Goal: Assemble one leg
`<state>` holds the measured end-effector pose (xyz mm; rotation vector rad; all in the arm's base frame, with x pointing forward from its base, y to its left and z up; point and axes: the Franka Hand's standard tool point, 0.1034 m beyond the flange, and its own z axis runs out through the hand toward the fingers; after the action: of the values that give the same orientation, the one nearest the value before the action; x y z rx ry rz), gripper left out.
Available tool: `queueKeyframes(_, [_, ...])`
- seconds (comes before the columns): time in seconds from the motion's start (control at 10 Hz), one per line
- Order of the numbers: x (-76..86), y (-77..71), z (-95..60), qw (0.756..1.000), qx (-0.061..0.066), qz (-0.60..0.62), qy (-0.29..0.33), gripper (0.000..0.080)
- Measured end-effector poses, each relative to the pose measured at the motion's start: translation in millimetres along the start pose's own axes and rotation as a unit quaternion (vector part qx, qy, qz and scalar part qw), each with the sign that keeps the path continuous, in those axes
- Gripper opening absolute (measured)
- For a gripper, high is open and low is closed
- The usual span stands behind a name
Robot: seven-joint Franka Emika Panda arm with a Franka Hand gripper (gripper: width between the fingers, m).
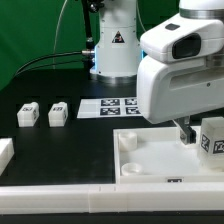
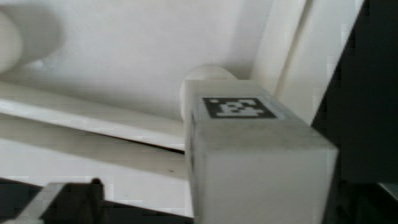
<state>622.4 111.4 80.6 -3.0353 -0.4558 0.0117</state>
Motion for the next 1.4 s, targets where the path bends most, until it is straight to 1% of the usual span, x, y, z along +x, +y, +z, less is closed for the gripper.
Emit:
queueKeyframes(0.1, [-1.0, -0.7, 1.9, 1.000, -0.001, -0.001, 0.002, 0.0540])
queueKeyframes(0.2, [-0.9, -1.7, 2.5, 1.000, -0.001, -0.003, 0.004, 0.0404])
queueKeyframes(0.3, [-0.8, -2.1, 2.7, 1.000, -0.001, -0.006, 0.004, 0.0404])
queueKeyframes(0.4, [-0.8, -1.9, 2.7, 1.000, -0.001, -0.005, 0.004, 0.0291])
queueKeyframes(0.6, [-0.8, -2.1, 2.8, 1.000, 0.000, 0.004, 0.004, 0.0291])
queueKeyframes(0.7, [-0.7, -2.8, 2.8, 1.000, 0.002, 0.030, 0.005, 0.0291])
queueKeyframes(0.9, [-0.9, -2.3, 3.0, 0.994, 0.003, 0.108, 0.004, 0.0291])
queueKeyframes(1.0, [-1.5, -1.3, 3.6, 0.984, 0.004, 0.180, 0.004, 0.0291])
queueKeyframes(1.1, [-1.8, 1.1, 3.8, 0.965, 0.008, 0.263, 0.005, 0.0292])
queueKeyframes(1.2, [-2.2, 2.0, 3.8, 0.944, 0.008, 0.329, 0.005, 0.0292])
queueKeyframes(1.4, [-5.4, 0.8, 4.4, 0.880, 0.001, 0.475, 0.010, 0.0292])
